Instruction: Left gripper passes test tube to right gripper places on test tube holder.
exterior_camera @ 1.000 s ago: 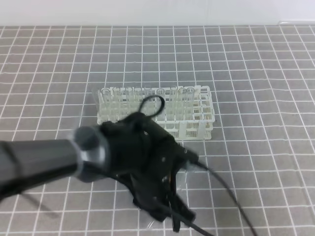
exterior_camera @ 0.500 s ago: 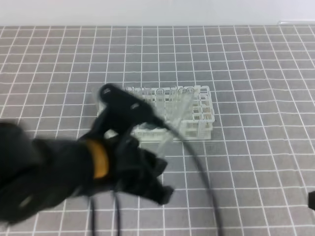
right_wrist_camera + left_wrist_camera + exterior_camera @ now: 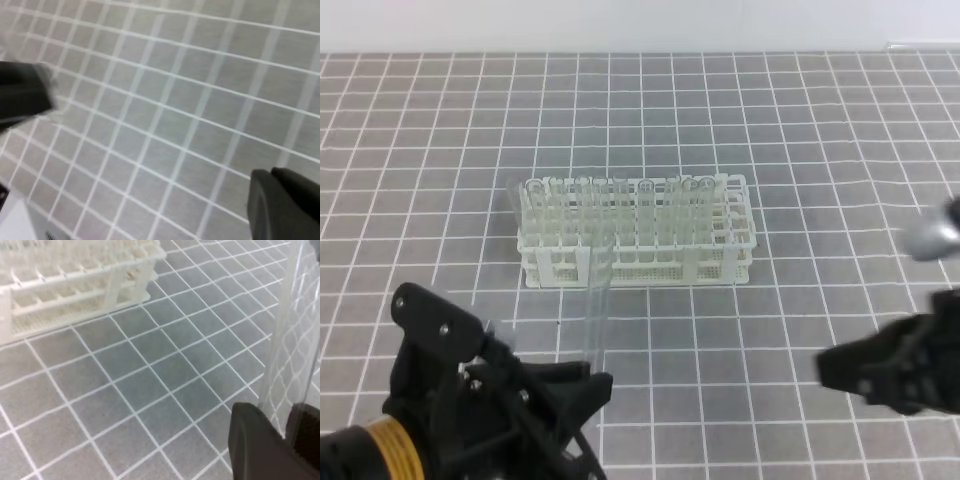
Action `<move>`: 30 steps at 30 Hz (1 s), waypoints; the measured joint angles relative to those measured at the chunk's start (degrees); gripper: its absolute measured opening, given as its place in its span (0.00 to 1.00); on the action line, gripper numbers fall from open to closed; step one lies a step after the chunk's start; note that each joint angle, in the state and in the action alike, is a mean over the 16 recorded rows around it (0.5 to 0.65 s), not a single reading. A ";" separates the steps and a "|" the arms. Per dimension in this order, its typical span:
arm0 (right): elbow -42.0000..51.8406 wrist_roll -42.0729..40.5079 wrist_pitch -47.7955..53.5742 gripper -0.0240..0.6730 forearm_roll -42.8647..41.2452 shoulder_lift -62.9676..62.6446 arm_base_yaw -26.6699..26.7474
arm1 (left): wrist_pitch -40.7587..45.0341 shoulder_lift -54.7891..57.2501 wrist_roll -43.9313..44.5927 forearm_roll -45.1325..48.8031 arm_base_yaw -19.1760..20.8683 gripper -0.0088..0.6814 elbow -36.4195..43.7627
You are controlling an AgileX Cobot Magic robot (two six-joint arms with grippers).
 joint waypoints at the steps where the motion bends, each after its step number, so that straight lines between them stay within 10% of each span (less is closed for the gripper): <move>1: -1.01 0.33 -0.57 0.02 -0.54 1.17 1.83 | -1.47 -0.17 -0.61 0.11 0.22 0.05 0.66; 15: -8.81 6.00 -14.76 0.02 -14.33 5.94 23.52 | -14.12 1.25 -1.14 0.06 7.85 0.08 2.87; 30: 9.75 3.18 -52.36 0.02 -19.32 -9.96 31.95 | -30.24 11.98 0.23 7.44 9.57 0.10 2.85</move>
